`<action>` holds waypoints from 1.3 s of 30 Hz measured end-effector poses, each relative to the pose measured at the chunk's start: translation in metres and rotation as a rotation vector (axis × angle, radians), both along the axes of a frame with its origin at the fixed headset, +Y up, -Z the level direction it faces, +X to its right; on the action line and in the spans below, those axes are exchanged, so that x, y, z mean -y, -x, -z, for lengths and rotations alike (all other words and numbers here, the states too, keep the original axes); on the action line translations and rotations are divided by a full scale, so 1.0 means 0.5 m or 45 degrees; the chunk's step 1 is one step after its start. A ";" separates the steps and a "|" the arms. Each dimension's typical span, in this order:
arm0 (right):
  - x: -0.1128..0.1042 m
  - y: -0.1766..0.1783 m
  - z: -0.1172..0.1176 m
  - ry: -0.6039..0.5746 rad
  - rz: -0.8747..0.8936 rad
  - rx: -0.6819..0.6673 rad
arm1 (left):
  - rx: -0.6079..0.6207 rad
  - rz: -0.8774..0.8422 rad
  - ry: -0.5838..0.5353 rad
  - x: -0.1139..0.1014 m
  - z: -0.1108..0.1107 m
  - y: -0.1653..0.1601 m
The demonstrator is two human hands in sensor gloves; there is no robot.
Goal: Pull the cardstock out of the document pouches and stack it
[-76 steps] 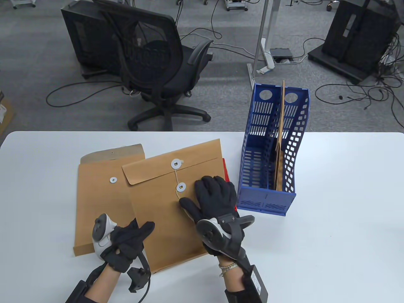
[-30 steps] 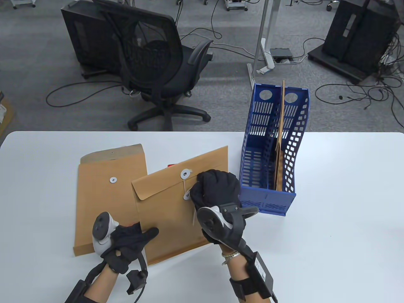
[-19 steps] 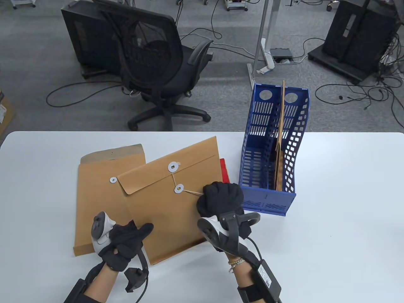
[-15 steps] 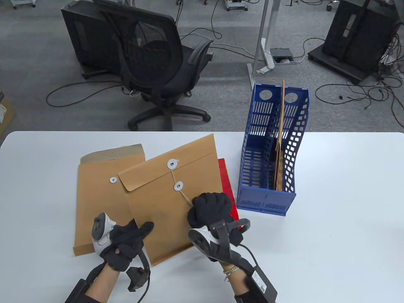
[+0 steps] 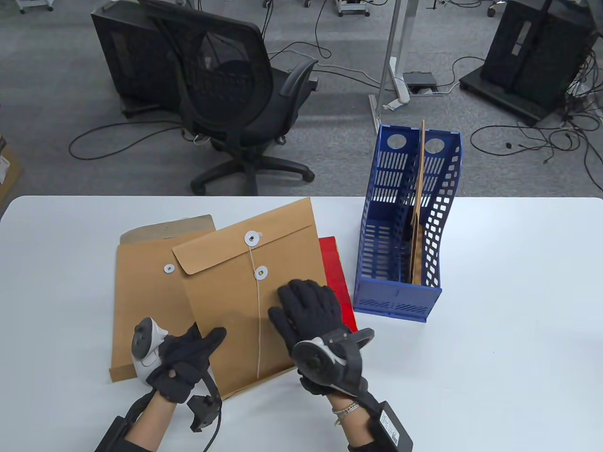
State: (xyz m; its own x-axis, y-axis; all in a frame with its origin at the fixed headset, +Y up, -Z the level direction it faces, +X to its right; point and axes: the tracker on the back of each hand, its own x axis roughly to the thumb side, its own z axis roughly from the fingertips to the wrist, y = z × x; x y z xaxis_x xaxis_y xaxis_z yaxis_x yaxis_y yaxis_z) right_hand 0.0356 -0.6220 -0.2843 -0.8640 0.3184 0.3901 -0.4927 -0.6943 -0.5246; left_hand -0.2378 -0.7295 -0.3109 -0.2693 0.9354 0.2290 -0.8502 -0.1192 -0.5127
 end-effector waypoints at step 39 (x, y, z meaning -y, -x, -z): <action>-0.249 0.074 0.066 0.251 -0.659 -0.296 | -0.326 0.128 -0.123 -0.055 0.032 0.142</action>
State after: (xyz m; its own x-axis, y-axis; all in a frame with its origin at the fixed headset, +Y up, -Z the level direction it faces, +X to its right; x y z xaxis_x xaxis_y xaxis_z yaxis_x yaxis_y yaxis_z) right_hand -0.0013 -0.4976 -0.3174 -0.8252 -0.0354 0.5638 -0.1509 -0.9480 -0.2803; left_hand -0.3087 -0.7019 -0.3269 -0.0983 0.9251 0.3667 -0.9585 0.0110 -0.2849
